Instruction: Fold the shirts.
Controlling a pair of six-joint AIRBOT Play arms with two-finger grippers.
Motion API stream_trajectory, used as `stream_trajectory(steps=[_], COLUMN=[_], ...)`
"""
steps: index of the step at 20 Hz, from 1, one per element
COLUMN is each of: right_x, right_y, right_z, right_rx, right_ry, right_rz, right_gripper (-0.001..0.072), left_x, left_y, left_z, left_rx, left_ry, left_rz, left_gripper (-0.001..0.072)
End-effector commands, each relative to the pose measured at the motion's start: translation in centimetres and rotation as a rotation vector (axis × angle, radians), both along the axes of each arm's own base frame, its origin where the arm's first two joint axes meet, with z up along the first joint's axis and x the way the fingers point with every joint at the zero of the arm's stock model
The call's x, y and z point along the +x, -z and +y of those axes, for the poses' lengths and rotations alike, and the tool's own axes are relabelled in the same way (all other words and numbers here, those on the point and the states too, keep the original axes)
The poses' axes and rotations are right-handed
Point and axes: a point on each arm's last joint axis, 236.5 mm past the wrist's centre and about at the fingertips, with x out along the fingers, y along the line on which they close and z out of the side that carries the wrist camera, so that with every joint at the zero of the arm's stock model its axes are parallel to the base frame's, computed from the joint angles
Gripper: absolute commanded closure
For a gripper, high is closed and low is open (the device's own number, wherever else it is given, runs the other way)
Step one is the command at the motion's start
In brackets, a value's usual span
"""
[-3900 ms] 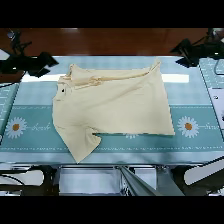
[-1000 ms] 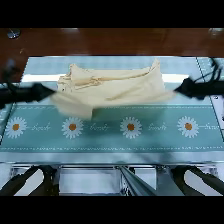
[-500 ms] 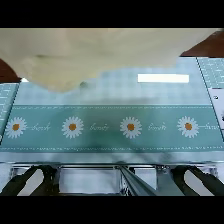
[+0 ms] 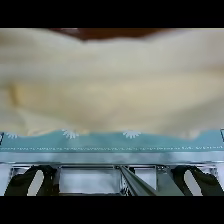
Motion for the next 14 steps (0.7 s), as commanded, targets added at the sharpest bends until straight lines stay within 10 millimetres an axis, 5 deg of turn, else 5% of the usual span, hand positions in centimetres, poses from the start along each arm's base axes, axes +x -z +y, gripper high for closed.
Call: stream_trajectory(steps=[1, 4, 7, 14], right_x=[-2.1, -1.0, 2.1, 15.3], right_y=[3.9, 8.4, 13.5, 25.9], right_z=[-0.8, -1.0, -0.1, -2.5], right_rx=[-0.010, 0.028, 0.090, 0.234], right_ry=[0.053, 0.038, -0.044, -0.065], right_rz=[0.151, 0.333, 0.504, 0.652], right_gripper=[0.0680, 0.0680, 0.0680, 0.0680], left_x=[-2.7, 1.1, 6.2, 21.3], left_y=[1.6, 6.5, 14.6, 29.0], left_z=[3.4, 4.7, 4.6, 2.7], left_rx=[-0.035, -0.056, -0.081, -0.319], left_ry=[-0.119, -0.150, -0.125, -0.025], left_rz=[0.043, 0.219, 0.451, 0.653], left_gripper=[0.0690, 0.0690, 0.0690, 0.0690])
